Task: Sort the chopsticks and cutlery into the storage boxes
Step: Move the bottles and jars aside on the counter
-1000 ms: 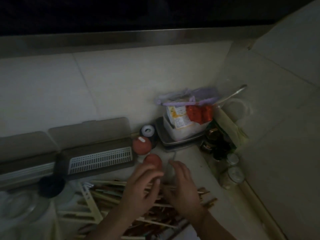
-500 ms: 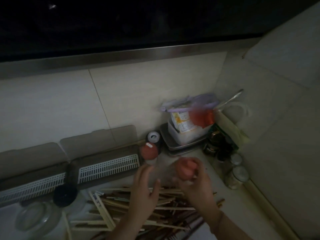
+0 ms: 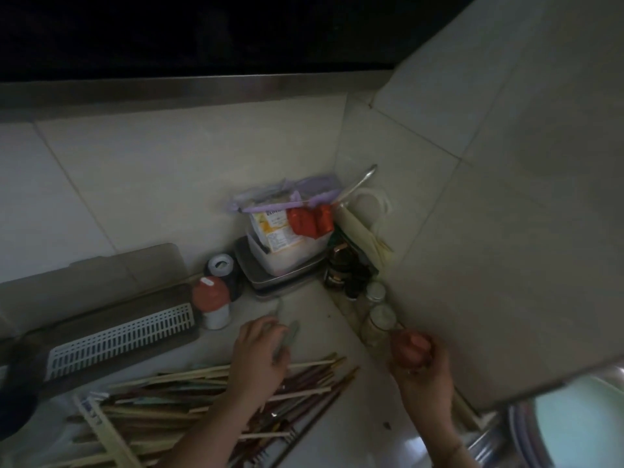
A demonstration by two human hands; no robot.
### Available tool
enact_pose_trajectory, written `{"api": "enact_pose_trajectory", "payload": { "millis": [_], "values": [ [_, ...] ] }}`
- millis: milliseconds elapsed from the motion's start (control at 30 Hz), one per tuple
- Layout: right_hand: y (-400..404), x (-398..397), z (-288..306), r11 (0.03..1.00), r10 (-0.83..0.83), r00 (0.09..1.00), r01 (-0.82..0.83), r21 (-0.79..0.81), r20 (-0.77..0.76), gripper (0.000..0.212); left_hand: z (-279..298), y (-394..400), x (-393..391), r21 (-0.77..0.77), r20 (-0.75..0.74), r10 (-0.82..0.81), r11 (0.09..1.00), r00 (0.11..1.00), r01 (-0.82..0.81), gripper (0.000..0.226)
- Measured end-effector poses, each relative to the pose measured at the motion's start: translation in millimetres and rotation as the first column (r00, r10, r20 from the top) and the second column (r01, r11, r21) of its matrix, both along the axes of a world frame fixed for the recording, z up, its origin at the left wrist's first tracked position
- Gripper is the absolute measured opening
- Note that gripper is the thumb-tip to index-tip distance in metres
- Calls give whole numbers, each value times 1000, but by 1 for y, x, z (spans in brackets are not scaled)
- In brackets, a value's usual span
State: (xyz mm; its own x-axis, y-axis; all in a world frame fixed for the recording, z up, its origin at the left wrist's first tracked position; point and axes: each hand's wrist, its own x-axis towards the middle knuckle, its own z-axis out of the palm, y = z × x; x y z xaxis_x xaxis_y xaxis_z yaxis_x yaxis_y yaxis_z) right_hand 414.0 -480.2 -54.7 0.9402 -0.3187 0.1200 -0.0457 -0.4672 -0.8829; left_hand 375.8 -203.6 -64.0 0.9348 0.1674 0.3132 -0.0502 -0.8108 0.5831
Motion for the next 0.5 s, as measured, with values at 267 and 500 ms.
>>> {"api": "enact_pose_trajectory", "payload": {
  "millis": [267,500],
  "values": [
    [1,7,-8,999,-1,998,3,40,-56,56,20,37,-6,-24,168,253,967,953,-252,38],
    [5,6,-4,988,95,994,-87,128,-57,60,40,86,0,-8,139,524,849,840,-529,81]
  ]
}}
